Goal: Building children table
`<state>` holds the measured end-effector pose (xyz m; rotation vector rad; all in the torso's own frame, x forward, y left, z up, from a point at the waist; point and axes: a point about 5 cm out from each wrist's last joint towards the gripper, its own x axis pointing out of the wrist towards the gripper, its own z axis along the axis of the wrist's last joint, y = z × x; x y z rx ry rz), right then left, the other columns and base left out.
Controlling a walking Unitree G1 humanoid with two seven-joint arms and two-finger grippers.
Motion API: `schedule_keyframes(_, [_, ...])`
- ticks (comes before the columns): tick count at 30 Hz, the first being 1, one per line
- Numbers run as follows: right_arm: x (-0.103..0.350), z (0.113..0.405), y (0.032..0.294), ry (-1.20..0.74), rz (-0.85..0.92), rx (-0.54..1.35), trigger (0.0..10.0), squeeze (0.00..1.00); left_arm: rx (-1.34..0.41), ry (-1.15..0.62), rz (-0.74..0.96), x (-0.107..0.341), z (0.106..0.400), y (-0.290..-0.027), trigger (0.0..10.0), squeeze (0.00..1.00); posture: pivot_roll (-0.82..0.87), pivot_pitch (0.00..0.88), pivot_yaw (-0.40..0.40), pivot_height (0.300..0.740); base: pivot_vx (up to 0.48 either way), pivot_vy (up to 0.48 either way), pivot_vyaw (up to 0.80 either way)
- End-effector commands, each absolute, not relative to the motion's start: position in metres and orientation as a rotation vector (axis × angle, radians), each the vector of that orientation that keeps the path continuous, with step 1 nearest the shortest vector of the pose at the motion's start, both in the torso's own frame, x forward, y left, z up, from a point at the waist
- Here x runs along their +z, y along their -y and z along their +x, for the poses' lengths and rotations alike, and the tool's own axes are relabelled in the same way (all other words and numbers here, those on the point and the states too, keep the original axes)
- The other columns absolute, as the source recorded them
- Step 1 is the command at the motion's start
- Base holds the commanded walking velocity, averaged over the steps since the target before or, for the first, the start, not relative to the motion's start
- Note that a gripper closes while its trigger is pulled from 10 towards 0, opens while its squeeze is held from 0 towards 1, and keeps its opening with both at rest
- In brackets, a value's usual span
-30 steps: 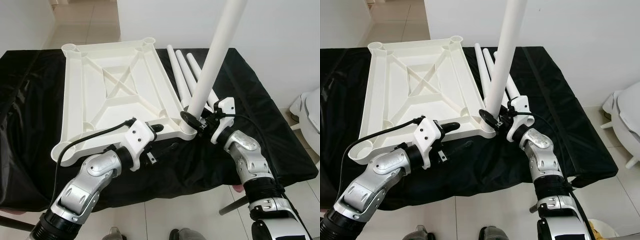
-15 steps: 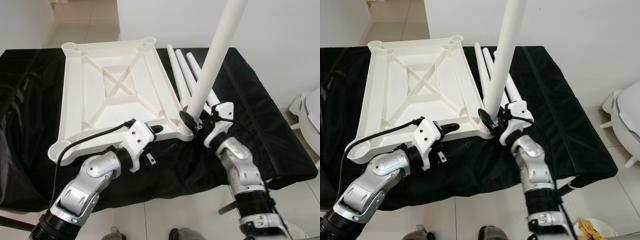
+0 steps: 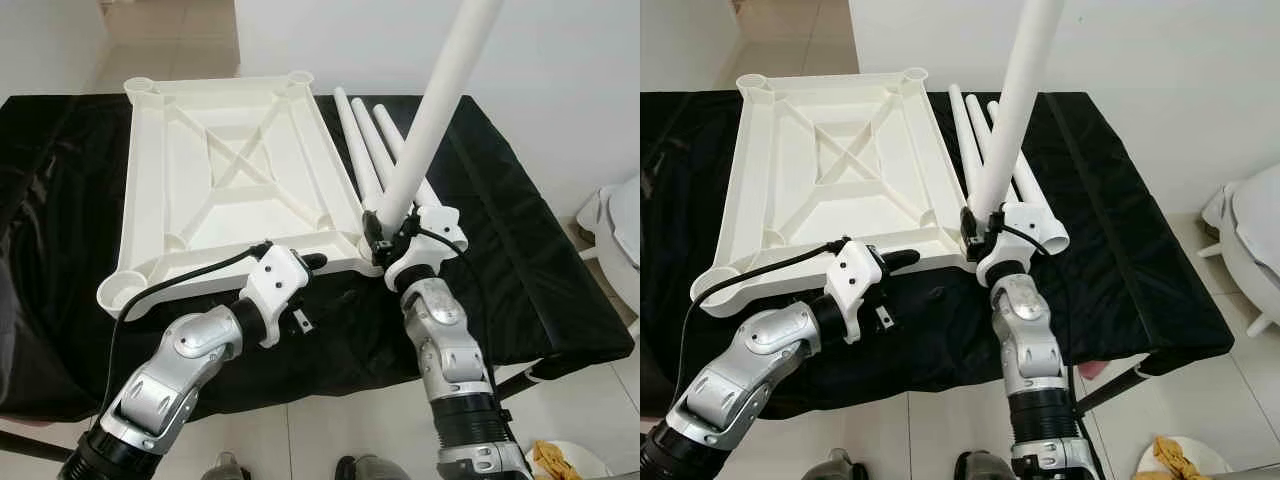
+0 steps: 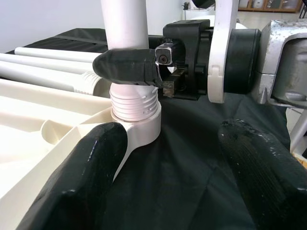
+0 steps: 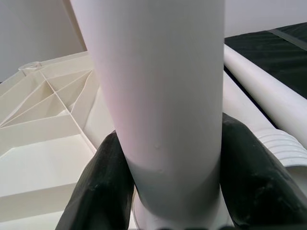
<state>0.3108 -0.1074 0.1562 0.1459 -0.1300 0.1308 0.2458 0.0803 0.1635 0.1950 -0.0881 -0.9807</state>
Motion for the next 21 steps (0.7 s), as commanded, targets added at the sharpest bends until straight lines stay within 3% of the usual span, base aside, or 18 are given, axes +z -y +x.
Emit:
schedule_keyframes(1, [0.14,0.308,0.108,0.046,0.208,0.096,0.0,0.0,-1.043,0.075,0.198,0.162,0.241,-0.078,10.0,0.0,-0.03,0.09,-0.012,0.74,0.0,0.0,0.0])
schedule_keyframes(2, [0.141,0.307,0.107,0.047,0.21,0.116,7.1,0.0,-1.041,0.076,0.197,0.162,0.242,-0.077,10.0,0.0,-0.03,0.087,-0.011,0.74,0.0,0.0,0.0])
schedule_keyframes(3, [0.141,0.307,0.107,0.047,0.21,0.116,7.1,0.0,-1.041,0.076,0.197,0.162,0.242,-0.077,10.0,0.0,-0.03,0.087,-0.011,0.74,0.0,0.0,0.0])
schedule_keyframes(4, [0.141,0.307,0.107,0.045,0.205,0.137,10.0,0.0,-1.04,0.077,0.197,0.162,0.242,-0.077,10.0,0.0,-0.03,0.087,-0.011,0.74,0.0,0.0,0.0])
schedule_keyframes(6, [0.144,0.307,0.107,0.056,0.204,0.177,10.0,0.0,-1.04,0.079,0.196,0.162,0.242,-0.077,10.0,0.0,-0.04,0.094,-0.01,0.74,0.0,0.0,0.0])
schedule_keyframes(7, [0.146,0.306,0.109,0.067,0.192,0.203,10.0,0.65,-1.04,0.08,0.193,0.163,0.243,-0.076,10.0,0.0,-0.04,0.095,-0.008,0.74,0.0,0.0,0.0])
schedule_keyframes(8, [0.149,0.305,0.11,0.085,0.175,0.235,10.0,1.0,-1.04,0.079,0.193,0.163,0.243,-0.076,10.0,0.0,-0.04,0.095,-0.008,0.74,0.0,0.0,0.0])
schedule_keyframes(14, [0.154,0.304,0.117,0.111,0.139,0.293,10.0,1.0,-1.041,0.076,0.193,0.162,0.242,-0.077,10.0,0.0,-0.04,0.098,-0.008,0.74,0.0,0.0,0.0])
schedule_keyframes(17, [0.162,0.308,0.132,0.145,0.064,0.357,10.0,1.0,-1.042,0.076,0.184,0.162,0.242,-0.075,10.0,0.0,-0.05,0.098,-0.009,0.74,0.0,0.0,0.0])
schedule_keyframes(18, [0.164,0.309,0.136,0.153,0.05,0.373,10.0,0.86,-1.043,0.077,0.184,0.162,0.242,-0.075,10.0,0.0,-0.05,0.098,-0.009,0.74,0.0,0.0,0.0])
schedule_keyframes(19, [0.166,0.311,0.138,0.161,0.04,0.4,10.0,0.0,-1.044,0.077,0.185,0.162,0.242,-0.075,10.0,0.0,-0.05,0.098,-0.009,0.74,0.0,0.0,0.0])
schedule_keyframes(21, [0.169,0.312,0.141,0.173,0.03,0.434,10.0,0.0,-1.044,0.077,0.185,0.162,0.242,-0.075,10.0,0.0,-0.04,0.096,-0.008,0.74,0.0,0.0,0.0])
